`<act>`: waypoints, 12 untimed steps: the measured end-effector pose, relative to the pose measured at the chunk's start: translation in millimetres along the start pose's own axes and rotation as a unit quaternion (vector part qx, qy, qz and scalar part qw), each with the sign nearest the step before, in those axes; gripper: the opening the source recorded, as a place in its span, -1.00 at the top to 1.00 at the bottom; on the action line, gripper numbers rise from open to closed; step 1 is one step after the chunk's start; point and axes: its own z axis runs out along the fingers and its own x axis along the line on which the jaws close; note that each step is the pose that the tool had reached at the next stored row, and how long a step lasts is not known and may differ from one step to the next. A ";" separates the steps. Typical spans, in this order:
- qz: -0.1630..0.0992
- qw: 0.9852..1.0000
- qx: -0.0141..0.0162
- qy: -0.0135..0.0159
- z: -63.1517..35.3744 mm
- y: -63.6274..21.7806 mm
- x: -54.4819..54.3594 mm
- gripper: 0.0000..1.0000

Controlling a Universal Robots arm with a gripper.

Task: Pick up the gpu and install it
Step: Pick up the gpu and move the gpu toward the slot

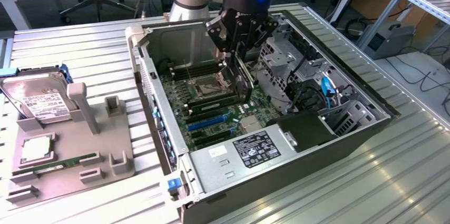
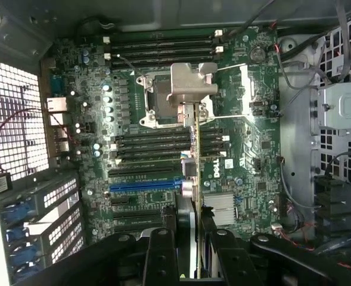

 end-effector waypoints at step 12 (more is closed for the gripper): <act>0.000 1.000 0.000 0.000 3.4 16.1 -16.9 0.47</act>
